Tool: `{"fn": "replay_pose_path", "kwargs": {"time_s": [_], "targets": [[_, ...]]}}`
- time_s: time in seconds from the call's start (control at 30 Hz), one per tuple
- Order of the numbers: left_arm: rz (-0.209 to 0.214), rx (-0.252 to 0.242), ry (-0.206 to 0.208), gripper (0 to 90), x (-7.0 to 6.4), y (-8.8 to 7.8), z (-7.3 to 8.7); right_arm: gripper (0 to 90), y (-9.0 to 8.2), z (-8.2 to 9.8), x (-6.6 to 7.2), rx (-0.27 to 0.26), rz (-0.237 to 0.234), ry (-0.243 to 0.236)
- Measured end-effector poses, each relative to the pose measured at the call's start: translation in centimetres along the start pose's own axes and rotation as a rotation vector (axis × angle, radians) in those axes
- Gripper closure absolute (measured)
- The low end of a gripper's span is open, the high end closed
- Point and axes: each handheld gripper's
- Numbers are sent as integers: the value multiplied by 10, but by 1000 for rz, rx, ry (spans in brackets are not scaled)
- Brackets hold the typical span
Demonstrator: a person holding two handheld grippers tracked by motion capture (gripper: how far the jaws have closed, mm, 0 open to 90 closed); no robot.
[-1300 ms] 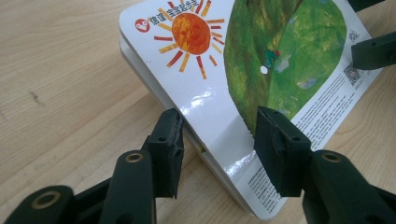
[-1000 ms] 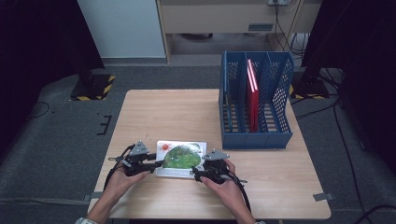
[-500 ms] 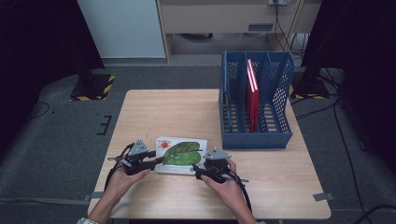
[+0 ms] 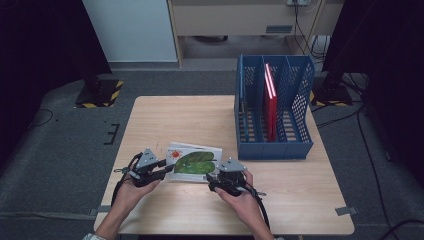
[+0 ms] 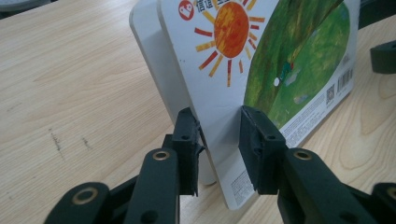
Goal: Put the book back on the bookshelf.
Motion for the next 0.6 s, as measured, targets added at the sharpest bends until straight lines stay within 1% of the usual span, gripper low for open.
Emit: {"fn": "replay_pose_path", "kwargs": {"time_s": [0.2,0.3,0.37,0.6], "targets": [[7,7,0,684,0,-1,3,357,-3,1,1,-9,-3,-6],[12,16,9,690,-2,-3,5,362,-5,2,2,-19,-8,2],[16,21,15,696,-3,-5,6,362,-7,3,4,-22,-10,-5],[22,21,10,701,-5,-7,9,374,-12,6,6,-28,-15,-11]]}}
Point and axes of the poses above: each handheld gripper's, and its own axes: y roughly forward along the jaws, z roughly out of its underside, x roughly to its left, and after that the axes turned 3 degrees about -x, right-handed
